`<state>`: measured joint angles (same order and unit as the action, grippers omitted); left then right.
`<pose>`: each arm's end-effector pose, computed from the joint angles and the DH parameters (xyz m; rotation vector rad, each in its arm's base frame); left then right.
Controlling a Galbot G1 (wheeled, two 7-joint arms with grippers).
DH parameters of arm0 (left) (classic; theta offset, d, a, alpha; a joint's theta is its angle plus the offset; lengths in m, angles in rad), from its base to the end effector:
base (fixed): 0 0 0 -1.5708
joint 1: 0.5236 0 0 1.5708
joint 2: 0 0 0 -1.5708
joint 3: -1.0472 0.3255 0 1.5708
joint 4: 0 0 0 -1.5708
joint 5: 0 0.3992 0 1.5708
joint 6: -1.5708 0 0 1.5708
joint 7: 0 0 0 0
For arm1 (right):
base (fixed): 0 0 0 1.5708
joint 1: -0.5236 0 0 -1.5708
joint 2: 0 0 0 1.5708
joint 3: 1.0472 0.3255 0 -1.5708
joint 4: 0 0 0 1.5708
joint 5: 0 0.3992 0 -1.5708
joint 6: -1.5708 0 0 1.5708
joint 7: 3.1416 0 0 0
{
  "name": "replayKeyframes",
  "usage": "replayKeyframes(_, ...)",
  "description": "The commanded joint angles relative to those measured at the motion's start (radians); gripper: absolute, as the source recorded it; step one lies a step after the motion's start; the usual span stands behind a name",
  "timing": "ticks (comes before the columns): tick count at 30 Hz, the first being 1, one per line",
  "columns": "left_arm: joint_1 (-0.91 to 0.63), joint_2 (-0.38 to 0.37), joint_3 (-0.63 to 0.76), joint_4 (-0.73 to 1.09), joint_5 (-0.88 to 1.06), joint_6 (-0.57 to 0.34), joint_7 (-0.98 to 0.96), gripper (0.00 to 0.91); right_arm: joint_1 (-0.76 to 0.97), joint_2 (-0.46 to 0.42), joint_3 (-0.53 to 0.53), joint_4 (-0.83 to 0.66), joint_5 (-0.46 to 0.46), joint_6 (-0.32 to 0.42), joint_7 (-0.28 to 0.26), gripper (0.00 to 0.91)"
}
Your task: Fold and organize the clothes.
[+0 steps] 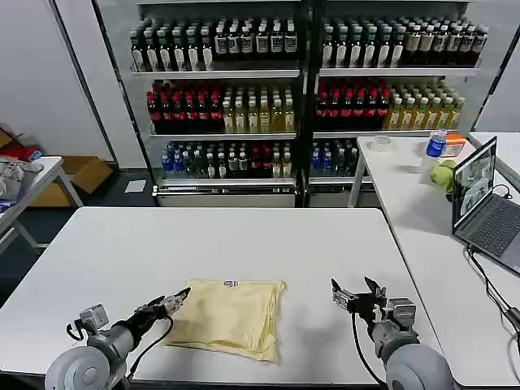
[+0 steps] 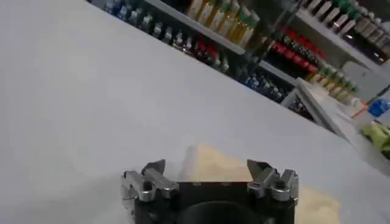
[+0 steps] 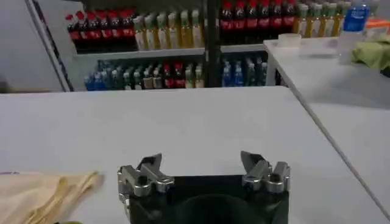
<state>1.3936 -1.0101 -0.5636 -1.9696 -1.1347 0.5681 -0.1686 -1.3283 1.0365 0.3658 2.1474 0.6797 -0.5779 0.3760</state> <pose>0.2994 0.1031 -0.2532 -0.2326 -2.4340 0.6144 0.2843 -0.0097 -0.2066 0.1492 -2.6717 -0.0408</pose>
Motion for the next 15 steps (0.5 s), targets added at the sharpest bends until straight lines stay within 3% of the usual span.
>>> replayKeyframes(1, 0.007, 0.003, 0.010, 0.048, 0.038, 0.008, 0.039, 0.907, -0.003, -0.001, 0.003, 0.002, 0.001, 0.000, 0.001, 0.907)
replayKeyframes(15, 0.023, -0.060, 0.059, 0.018, 0.035, 0.007, 0.038, 0.907, -0.013, -0.002, 0.016, 0.010, 0.004, 0.000, 0.004, 0.907)
